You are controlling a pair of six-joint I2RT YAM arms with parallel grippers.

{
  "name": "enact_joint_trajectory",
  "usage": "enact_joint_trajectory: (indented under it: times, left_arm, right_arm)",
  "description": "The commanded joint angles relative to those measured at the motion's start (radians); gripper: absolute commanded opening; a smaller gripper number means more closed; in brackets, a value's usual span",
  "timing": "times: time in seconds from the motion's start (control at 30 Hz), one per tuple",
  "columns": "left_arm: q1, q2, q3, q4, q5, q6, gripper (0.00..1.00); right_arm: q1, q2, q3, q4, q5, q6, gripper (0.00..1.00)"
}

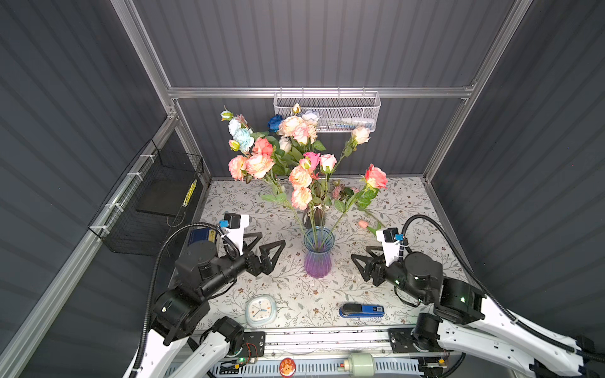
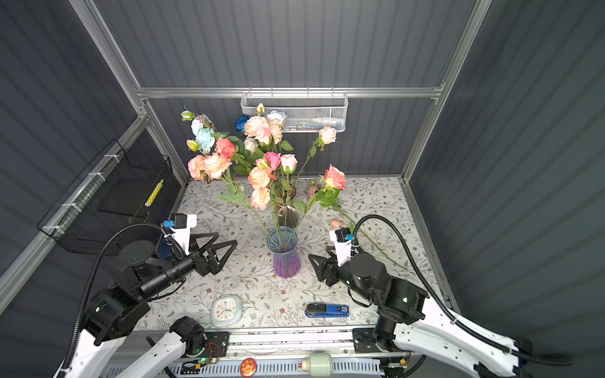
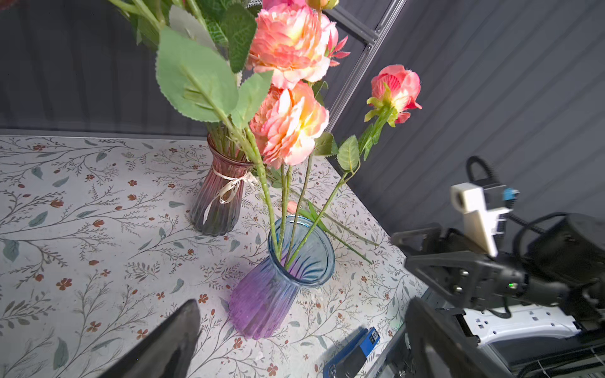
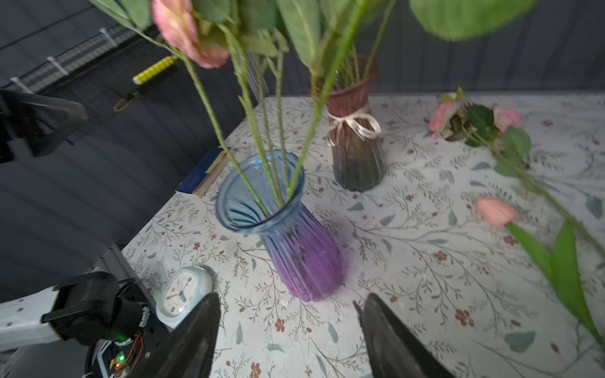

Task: Arrange the flowers into the vase
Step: 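Open the left gripper and withdraw while the right gripper reaches the loose stems, then grasp a pink rose spray stem among the loose stems with the right gripper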

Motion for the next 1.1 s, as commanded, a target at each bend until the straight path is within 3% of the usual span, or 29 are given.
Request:
enact_joint_trajectory:
  times: [0.0, 0.27, 0.53, 0.83, 1.07]
  left_arm:
    - [-0.004, -0.035, -0.056, 0.082, -0.008, -0.050, 1.00]
    - [-0.004, -0.105, -0.127, 0.092, -0.022, -0.099, 1.00]
    - [-0.003, -0.136, -0.173, 0.133, 0.027, -0.144, 1.00]
    - [-0.004, -0.161, -0.203, 0.129, 0.041, -0.165, 1.00]
    - [-0.004, -0.155, -0.202, 0.111, 0.037, -0.158, 1.00]
  right_arm:
    - [-0.128, 0.032, -0.082, 0.027, -0.139, 0.097, 0.70]
    - [-0.477, 0.312, -0.139, 0.147, -0.294, 0.120, 0.66]
    - [-0.753, 0.718, 0.041, 0.224, -0.288, 0.074, 0.64]
    - [-0.785, 1.092, 0.438, 0.019, -0.160, -0.104, 0.70]
    - [-0.791, 1.265, 0.678, -0.134, -0.142, -0.167, 0.69]
